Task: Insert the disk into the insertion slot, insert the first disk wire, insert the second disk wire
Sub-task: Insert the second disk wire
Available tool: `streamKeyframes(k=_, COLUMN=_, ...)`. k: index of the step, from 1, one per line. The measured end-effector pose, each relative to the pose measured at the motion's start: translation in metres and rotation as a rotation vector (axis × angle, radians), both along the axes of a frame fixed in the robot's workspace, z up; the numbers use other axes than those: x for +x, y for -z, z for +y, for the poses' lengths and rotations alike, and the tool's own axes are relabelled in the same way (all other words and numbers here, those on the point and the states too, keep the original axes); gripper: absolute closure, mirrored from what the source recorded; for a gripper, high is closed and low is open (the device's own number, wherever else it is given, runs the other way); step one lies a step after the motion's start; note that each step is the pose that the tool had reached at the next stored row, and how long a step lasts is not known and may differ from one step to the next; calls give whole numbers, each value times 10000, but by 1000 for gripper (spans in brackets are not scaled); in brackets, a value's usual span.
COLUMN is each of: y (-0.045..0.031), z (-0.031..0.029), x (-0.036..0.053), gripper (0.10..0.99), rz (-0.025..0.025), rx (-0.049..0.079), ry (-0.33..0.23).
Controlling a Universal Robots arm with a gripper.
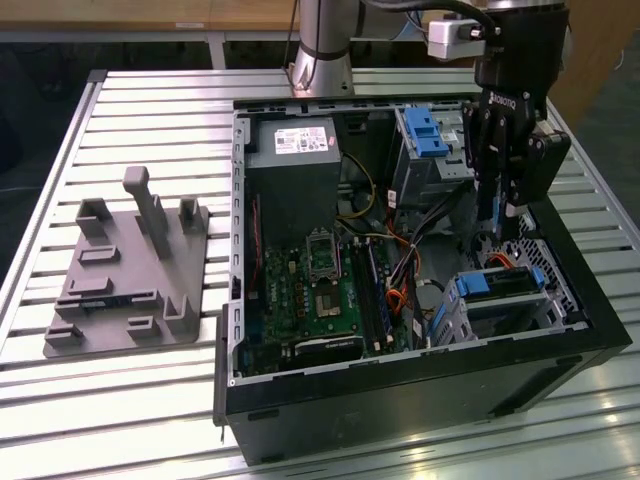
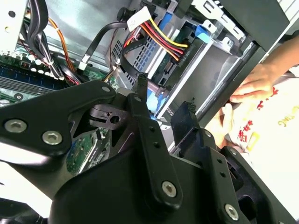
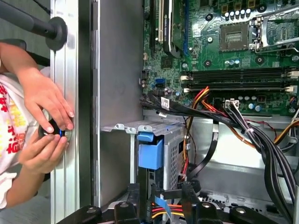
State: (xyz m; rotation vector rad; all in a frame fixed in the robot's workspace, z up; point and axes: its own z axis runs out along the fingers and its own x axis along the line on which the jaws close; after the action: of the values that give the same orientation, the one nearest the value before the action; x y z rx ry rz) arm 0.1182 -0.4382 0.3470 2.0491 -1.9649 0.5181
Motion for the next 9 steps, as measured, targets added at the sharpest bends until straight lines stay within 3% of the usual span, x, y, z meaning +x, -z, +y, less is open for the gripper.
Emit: streamKeyframes(k=9, y=6, z=-10, x=1, gripper=604, rz=0, rx=4, ry=239)
